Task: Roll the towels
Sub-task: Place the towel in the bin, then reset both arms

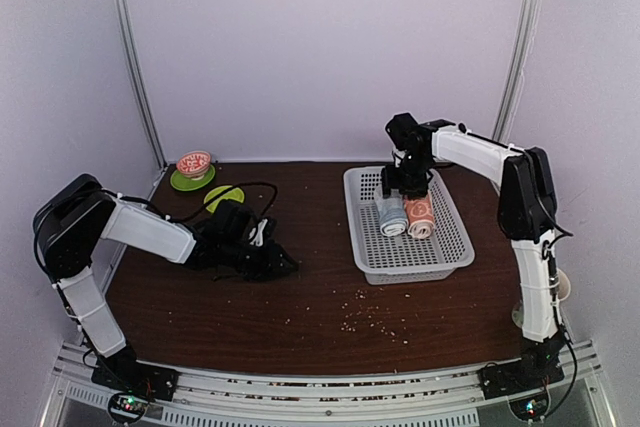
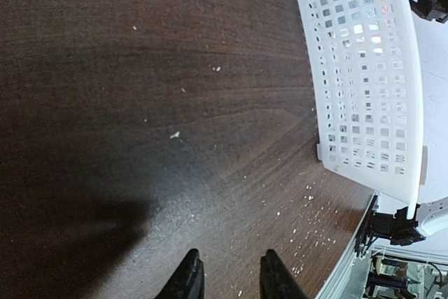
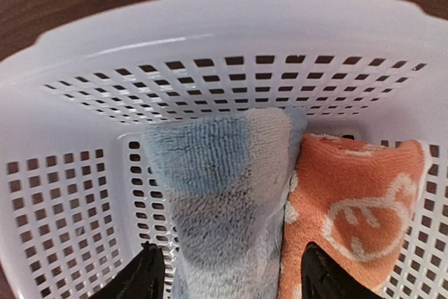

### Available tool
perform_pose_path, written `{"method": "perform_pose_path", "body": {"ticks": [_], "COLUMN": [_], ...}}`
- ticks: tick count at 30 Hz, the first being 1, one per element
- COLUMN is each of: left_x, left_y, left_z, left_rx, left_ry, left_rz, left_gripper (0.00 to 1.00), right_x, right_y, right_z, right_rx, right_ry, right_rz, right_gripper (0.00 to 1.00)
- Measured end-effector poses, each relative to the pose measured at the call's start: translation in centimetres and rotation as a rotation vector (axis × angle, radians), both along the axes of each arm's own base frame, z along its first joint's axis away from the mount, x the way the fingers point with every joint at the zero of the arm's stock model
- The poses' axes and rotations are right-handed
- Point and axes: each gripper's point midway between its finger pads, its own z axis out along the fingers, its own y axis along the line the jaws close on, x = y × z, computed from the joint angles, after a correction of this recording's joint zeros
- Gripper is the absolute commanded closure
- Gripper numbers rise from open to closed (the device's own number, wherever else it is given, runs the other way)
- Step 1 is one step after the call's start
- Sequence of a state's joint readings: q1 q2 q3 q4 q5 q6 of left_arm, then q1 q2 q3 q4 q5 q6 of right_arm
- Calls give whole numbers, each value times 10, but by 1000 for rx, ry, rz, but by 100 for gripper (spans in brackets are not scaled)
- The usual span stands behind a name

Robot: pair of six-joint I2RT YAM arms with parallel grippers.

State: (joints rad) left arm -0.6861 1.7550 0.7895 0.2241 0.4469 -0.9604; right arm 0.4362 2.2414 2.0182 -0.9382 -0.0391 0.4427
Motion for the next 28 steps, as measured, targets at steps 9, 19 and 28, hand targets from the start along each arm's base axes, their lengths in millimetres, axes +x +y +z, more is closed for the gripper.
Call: {"method": "perform_pose_path", "body": {"ticks": [9, 19, 28], "left_x": [5, 25, 20], "left_y": [15, 113, 181], "left_z": [41, 132, 164], "left_rx": [41, 319, 513], "left_ry": [-130, -437, -522], "left_rz": [21, 306, 432], "left_gripper": [68, 2, 2], "right_x": [-66, -199, -219], "right_y": [-13, -115, -155], "right_z": [121, 237, 189], "right_rx": [90, 315, 242], "right_ry": [-291, -939, -951], "right_rz": [34, -192, -329], "right_gripper": [34, 0, 0]}}
